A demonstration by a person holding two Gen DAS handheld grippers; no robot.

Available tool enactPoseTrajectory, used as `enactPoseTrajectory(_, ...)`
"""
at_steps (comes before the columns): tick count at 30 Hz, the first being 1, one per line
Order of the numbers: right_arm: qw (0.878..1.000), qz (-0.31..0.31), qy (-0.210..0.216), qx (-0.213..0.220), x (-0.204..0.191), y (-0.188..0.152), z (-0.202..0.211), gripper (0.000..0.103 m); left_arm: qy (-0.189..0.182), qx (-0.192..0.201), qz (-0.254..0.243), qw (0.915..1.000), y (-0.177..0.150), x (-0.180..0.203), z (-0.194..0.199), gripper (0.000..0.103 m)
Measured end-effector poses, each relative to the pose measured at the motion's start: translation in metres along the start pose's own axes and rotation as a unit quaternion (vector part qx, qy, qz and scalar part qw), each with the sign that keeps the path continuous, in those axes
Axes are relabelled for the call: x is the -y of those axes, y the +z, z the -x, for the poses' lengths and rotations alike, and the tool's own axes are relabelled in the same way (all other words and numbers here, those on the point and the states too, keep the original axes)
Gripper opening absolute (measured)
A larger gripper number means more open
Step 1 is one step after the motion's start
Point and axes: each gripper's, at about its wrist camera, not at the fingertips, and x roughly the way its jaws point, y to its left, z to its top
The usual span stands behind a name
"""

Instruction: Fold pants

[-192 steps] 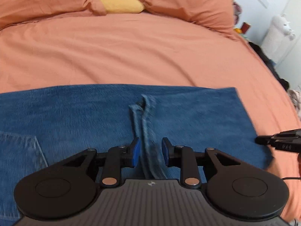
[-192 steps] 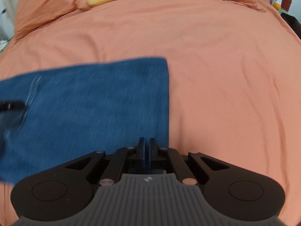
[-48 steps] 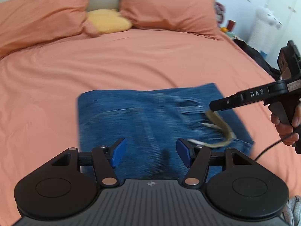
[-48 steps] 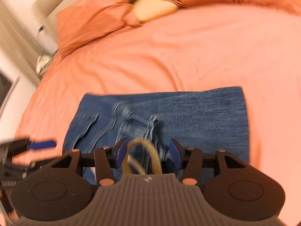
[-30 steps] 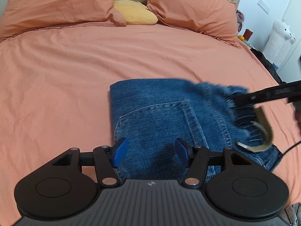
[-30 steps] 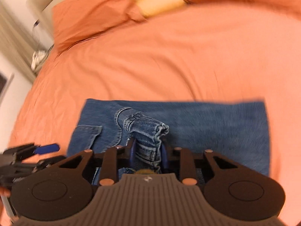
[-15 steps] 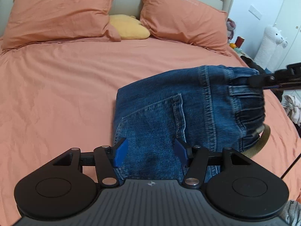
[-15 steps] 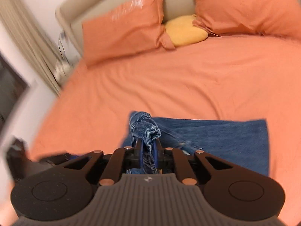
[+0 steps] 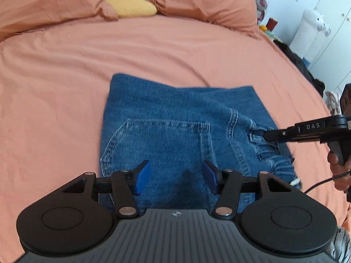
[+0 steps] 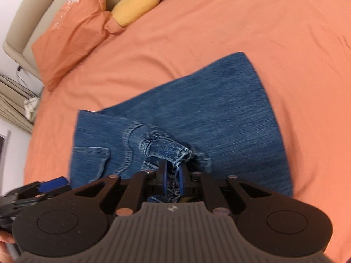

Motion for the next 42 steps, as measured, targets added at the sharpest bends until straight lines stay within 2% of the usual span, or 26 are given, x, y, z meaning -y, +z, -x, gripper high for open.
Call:
enactPoseTrajectory(4,1.000,0.005,-0.005,0.003,0.014,0.001,-0.022,0.003,0.011,-0.025,-0.007,0.9996,-0.004,-0.004,-0.022,0.060)
enactPoseTrajectory(8,1.000,-0.004,0.022,0.006,0.027,0.000,-0.026,0.009,0.012,-0.029,0.005,0.9995,-0.006,-0.007,-0.030,0.060)
enactPoseTrajectory(10,0.999,-0.026,0.041,0.002,0.036,0.001,-0.025,0.027,0.011,-0.028,0.003,0.9995,-0.006,-0.007,-0.030,0.060)
enactPoseTrajectory(11,0.998,-0.042,0.052,0.000,0.042,0.001,-0.024,0.030,0.011,-0.028,0.002,0.9996,-0.006,-0.007,-0.029,0.060)
enactPoseTrajectory(14,0.993,-0.073,0.095,-0.007,0.053,-0.002,-0.027,0.031,0.008,-0.026,0.002,0.9996,-0.008,-0.008,-0.027,0.060)
enactPoseTrajectory(18,0.985,-0.114,0.129,-0.005,0.061,-0.002,-0.045,0.031,0.005,-0.022,0.010,0.9997,-0.008,-0.011,-0.024,0.060)
enactPoseTrajectory(19,0.984,-0.121,0.133,-0.003,0.062,-0.002,-0.048,0.028,0.005,-0.022,0.012,0.9997,-0.008,-0.011,-0.021,0.060)
enactPoseTrajectory(22,0.988,-0.096,0.120,0.006,0.047,-0.001,-0.044,0.017,0.002,-0.014,0.014,0.9998,-0.006,-0.012,-0.008,0.060)
enactPoseTrajectory(24,0.993,-0.049,0.102,0.021,0.026,0.004,-0.027,0.015,0.005,-0.001,0.013,0.9999,-0.005,-0.015,0.004,0.060)
enactPoseTrajectory(27,0.995,0.018,0.093,0.038,-0.016,0.019,0.004,0.014,0.009,0.021,0.022,0.9995,-0.002,-0.021,0.021,0.060)
enactPoseTrajectory(31,0.989,0.099,0.095,0.049,-0.090,0.047,0.038,0.014,0.027,0.055,0.048,0.9970,-0.002,-0.033,0.040,0.060)
enactPoseTrajectory(35,0.981,0.165,0.081,0.061,-0.151,0.069,0.062,0.014,0.024,0.071,0.063,0.9952,-0.005,-0.039,0.052,0.060)
enactPoseTrajectory(38,0.984,0.165,0.050,0.050,-0.161,0.086,0.066,0.013,0.025,0.076,0.062,0.9949,-0.004,-0.043,0.054,0.060)
enactPoseTrajectory(42,0.988,0.146,-0.017,0.036,-0.126,0.100,0.056,0.013,0.019,0.076,0.065,0.9949,0.003,-0.051,0.047,0.060)
